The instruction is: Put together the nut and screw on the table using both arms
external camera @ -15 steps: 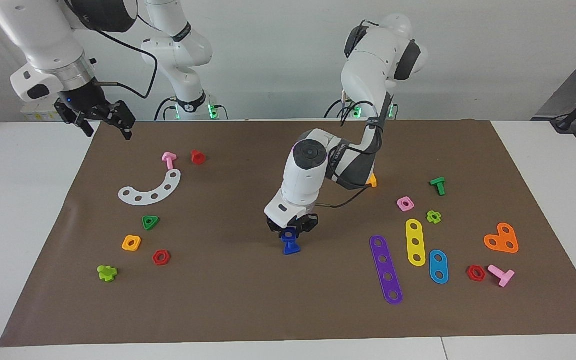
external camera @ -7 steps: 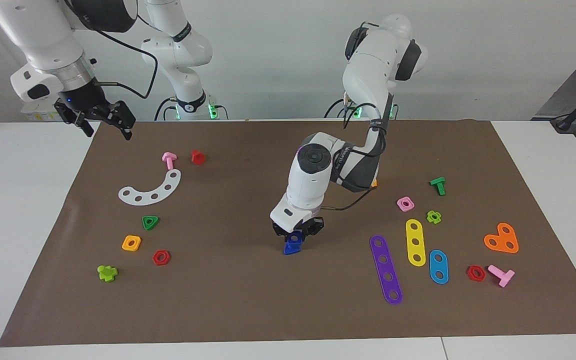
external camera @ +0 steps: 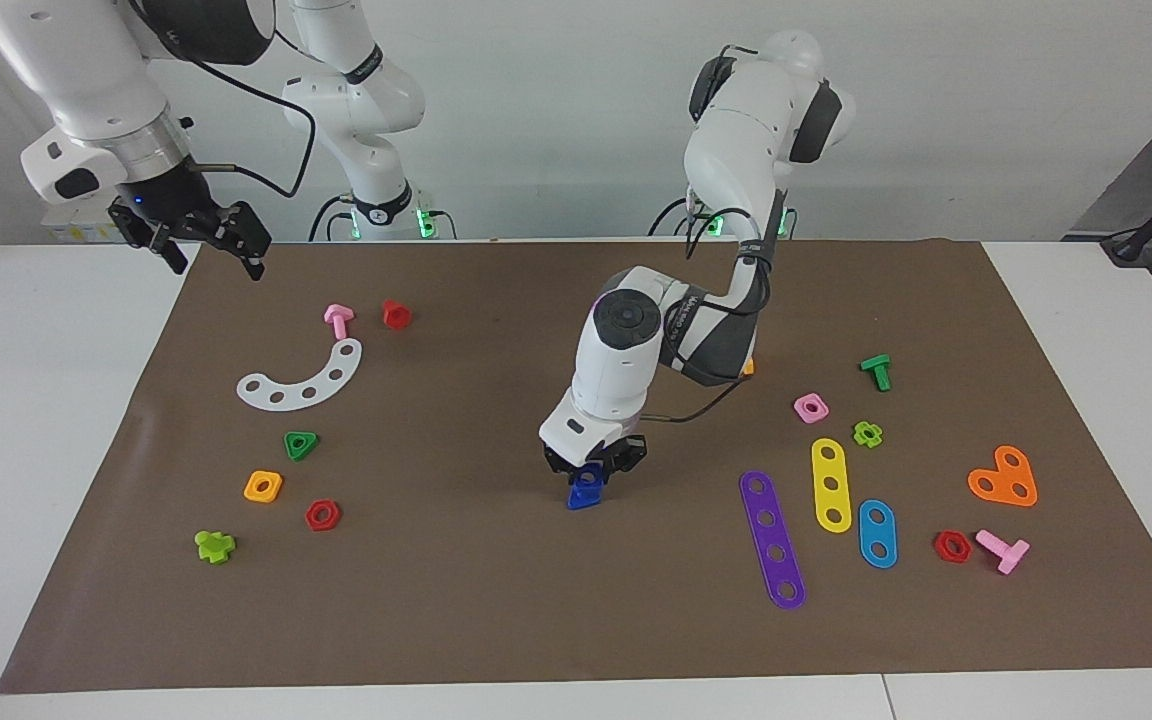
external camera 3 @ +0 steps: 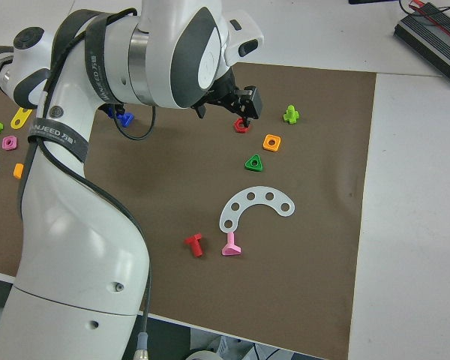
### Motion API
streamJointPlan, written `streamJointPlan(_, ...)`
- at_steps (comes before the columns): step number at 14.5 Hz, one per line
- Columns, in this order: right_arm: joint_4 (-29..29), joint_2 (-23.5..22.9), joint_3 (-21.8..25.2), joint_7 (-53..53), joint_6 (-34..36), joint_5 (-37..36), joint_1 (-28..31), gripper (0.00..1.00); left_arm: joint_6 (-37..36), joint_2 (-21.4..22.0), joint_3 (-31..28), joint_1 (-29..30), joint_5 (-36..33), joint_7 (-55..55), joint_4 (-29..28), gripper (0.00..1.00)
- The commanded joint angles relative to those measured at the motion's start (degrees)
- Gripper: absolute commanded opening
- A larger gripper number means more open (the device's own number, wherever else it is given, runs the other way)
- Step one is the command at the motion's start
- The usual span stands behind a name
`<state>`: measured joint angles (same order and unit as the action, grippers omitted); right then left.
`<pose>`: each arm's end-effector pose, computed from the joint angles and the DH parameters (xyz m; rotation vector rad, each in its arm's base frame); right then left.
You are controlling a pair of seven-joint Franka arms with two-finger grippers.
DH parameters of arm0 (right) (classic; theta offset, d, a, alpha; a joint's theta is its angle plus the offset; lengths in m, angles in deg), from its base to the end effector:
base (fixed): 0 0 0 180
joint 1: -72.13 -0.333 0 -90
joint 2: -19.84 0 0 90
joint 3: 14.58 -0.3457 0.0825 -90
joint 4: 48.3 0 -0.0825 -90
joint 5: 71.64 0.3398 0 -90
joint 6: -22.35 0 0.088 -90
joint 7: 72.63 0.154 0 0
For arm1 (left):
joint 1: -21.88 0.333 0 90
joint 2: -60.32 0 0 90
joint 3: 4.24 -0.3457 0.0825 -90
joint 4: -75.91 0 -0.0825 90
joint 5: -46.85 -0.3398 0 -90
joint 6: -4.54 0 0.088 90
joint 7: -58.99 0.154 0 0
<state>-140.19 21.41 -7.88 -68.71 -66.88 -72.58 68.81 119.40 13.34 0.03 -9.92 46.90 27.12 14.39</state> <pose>0.4973 -0.0328 0.6057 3.1218 -0.1991 -0.0300 0.6264 -0.4339 0.3367 3.0314 -0.0702 0.0966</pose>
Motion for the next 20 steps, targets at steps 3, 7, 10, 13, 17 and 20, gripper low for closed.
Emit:
streamJointPlan(3,-1.10,0.99,-0.12,0.21,-0.25,0.15,0.25,1.00,-0.69,-2.50,-1.11,-1.42,-0.40,-0.39,3.78,0.17)
streamJointPlan(7,-1.10,0.99,-0.12,0.21,-0.25,0.15,0.25,1.00,-0.61,-2.50,-1.19,-1.42,-0.49,-0.39,3.60,0.17)
streamJointPlan(10,-1.10,0.99,-0.12,0.21,-0.25,0.15,0.25,1.00,-0.43,-2.50,-1.20,-1.33,-1.45,-0.39,3.52,0.17)
streamJointPlan(13,-1.10,0.99,-0.12,0.21,-0.16,0.15,0.25,1.00,0.18,-2.50,-1.37,-1.33,-1.63,-0.39,3.25,0.18)
streamJointPlan(17,-1.10,0.99,-0.12,0.21,-0.16,0.15,0.25,1.00,0.98,-2.94,-1.55,-1.77,-2.51,-0.39,2.81,0.21)
streamJointPlan(20,-1.10,0.99,-0.12,0.21,-0.25,0.15,0.25,1.00,0.98,-3.12,-1.72,-1.86,-3.21,-0.39,2.90,0.30)
